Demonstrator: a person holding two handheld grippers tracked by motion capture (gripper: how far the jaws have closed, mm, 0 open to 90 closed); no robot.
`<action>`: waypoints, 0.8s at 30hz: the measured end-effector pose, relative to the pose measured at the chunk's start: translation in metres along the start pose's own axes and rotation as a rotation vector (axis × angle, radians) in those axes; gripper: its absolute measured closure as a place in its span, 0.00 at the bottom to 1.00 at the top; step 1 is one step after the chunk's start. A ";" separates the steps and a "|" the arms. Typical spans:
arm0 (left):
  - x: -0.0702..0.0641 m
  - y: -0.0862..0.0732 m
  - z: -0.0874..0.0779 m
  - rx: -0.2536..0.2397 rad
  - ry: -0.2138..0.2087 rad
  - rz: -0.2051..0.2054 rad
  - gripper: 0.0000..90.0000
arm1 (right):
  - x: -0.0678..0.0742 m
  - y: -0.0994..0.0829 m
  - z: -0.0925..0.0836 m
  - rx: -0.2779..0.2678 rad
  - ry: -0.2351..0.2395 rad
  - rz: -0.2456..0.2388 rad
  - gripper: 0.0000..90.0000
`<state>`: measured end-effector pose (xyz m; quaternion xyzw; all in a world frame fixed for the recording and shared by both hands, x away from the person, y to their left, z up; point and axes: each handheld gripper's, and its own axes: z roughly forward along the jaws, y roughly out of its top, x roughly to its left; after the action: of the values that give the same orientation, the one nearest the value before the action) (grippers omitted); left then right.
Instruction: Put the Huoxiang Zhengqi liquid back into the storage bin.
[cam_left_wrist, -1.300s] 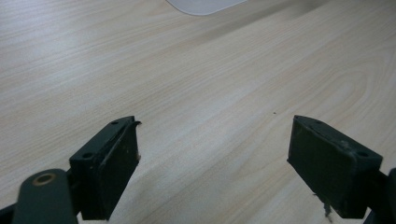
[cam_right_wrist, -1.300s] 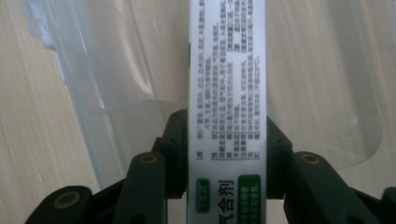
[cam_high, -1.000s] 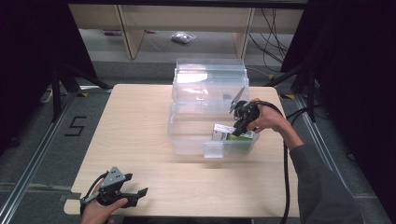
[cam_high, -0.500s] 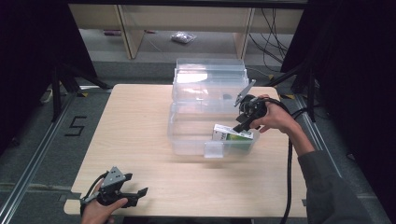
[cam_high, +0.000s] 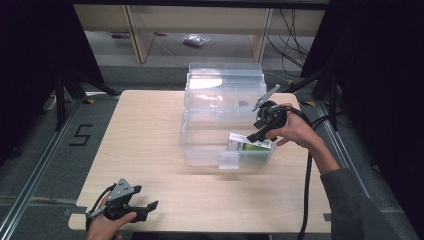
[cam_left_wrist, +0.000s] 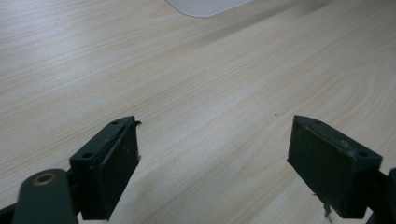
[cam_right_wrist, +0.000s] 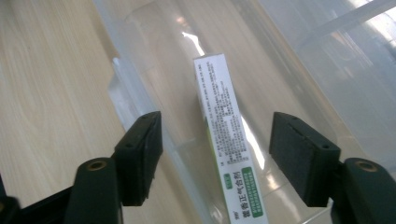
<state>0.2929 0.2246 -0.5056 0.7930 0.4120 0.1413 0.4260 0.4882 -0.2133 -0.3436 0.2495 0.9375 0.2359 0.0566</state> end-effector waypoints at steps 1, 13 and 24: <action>-0.002 0.000 0.001 -0.017 -0.009 -0.020 0.17 | 0.001 -0.001 -0.001 -0.010 0.005 0.004 0.37; -0.002 0.000 0.001 -0.011 -0.007 -0.011 0.17 | 0.019 -0.017 -0.007 -0.101 -0.033 0.096 0.30; -0.003 -0.001 0.002 -0.019 -0.011 -0.009 0.17 | 0.034 -0.032 -0.006 -0.158 -0.050 0.123 0.29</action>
<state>0.2919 0.2216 -0.5069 0.7878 0.4120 0.1389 0.4363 0.4437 -0.2235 -0.3525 0.3071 0.8972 0.3059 0.0847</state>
